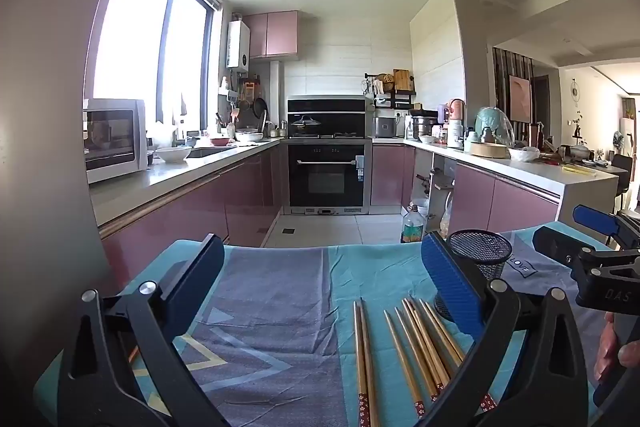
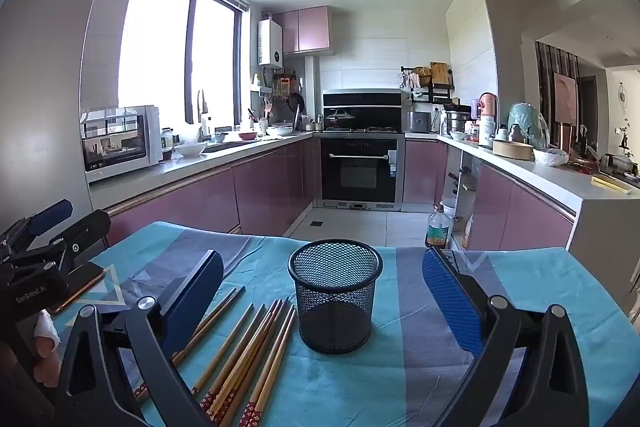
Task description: Organize utensils
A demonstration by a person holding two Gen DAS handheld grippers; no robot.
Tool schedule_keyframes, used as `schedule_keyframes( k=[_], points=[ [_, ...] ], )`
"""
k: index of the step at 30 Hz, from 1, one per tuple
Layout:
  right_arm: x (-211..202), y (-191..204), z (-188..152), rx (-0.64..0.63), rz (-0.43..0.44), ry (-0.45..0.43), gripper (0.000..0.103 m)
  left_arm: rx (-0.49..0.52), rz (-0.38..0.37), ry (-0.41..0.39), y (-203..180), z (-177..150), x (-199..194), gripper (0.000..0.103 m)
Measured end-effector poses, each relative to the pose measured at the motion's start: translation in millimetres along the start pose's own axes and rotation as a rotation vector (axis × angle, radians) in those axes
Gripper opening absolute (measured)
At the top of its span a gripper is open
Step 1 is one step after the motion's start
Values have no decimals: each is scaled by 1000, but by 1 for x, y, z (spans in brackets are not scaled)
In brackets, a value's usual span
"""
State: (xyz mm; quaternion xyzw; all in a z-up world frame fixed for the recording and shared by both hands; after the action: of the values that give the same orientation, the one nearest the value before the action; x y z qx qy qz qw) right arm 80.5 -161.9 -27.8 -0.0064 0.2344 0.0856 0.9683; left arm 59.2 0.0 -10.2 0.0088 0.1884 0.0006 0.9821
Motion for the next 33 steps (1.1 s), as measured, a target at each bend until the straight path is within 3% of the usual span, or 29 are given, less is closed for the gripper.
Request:
schedule_keyframes(
  k=[33],
  points=[
    [-2,0,3,11,-2,-32,96,3,-7,-34,-1,2,-4,97]
  ],
)
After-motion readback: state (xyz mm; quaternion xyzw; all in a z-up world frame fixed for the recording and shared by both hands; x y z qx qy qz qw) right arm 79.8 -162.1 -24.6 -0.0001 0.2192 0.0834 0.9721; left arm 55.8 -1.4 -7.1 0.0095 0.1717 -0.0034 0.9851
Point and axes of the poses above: each gripper's, at about its wrist camera, not at the fingertips, and x roughly the way its jaws point, y to its left, z to its top, the point moved 6 cm from there along x, roughly the way its jaws point, and after that the axes turned 12 degrees about y, right-handed, at the moved point
